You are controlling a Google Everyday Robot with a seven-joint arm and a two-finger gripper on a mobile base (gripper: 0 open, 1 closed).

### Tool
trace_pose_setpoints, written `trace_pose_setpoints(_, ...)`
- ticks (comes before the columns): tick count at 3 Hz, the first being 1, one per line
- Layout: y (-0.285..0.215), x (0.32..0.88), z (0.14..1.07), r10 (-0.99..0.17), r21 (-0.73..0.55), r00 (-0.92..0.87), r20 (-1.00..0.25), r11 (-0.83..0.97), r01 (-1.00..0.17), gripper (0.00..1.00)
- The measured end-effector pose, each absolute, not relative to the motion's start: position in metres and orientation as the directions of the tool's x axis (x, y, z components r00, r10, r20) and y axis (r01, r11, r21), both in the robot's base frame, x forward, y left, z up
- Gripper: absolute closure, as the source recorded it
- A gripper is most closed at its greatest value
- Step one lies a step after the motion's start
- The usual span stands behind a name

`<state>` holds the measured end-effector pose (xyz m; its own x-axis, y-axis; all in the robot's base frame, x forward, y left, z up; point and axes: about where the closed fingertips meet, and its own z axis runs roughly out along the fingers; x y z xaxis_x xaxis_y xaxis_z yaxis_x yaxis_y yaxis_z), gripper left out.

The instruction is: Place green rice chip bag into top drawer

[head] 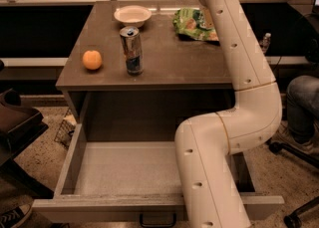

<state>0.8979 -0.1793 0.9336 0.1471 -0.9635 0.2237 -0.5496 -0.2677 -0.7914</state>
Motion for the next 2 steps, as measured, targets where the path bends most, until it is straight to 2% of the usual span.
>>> trace_pose_setpoints(2,-0.176,0.86,0.965,-0.95,-0.714,0.177,0.257,-0.31,-0.628,0.0)
